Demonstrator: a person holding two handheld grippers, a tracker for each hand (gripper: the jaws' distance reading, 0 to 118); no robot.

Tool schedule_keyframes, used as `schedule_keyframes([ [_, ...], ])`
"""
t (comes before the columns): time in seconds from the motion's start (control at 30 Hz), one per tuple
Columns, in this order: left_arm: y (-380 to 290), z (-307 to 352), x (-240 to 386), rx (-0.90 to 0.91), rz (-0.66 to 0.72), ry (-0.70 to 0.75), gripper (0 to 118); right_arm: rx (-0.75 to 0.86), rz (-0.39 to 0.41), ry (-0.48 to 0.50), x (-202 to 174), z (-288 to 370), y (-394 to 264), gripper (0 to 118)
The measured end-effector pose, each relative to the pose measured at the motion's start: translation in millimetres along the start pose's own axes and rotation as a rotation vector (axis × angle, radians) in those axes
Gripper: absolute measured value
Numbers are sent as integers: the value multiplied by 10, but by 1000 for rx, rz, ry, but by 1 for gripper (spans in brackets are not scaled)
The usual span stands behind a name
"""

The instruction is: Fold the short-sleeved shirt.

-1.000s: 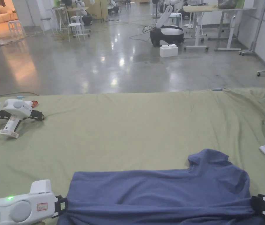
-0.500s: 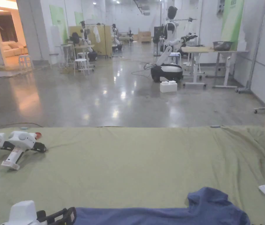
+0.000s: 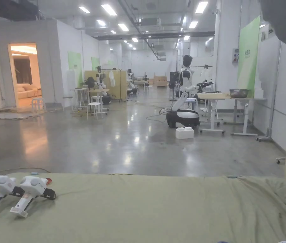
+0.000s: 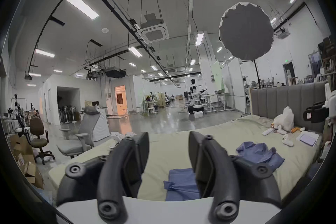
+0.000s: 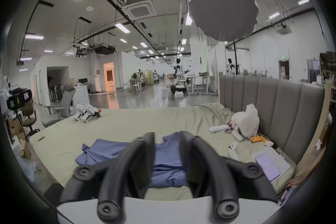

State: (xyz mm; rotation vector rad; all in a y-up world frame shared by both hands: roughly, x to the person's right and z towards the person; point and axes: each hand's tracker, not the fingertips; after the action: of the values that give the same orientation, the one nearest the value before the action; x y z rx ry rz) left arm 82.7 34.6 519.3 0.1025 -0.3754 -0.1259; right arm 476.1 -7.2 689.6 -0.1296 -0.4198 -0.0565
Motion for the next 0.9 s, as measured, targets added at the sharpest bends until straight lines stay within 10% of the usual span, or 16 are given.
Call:
schedule_keyframes([
  [0.23, 127, 208, -8, -21, 13, -60, 0, 66, 36, 21, -168, 240, 130, 0],
  [0.77, 44, 112, -69, -134, 140, -160, 0, 29, 29, 59, -190, 108, 119, 0],
  [0.9, -300, -164, -170, -241, 200, -197, 44, -10, -4, 73, -147, 75, 26, 0],
])
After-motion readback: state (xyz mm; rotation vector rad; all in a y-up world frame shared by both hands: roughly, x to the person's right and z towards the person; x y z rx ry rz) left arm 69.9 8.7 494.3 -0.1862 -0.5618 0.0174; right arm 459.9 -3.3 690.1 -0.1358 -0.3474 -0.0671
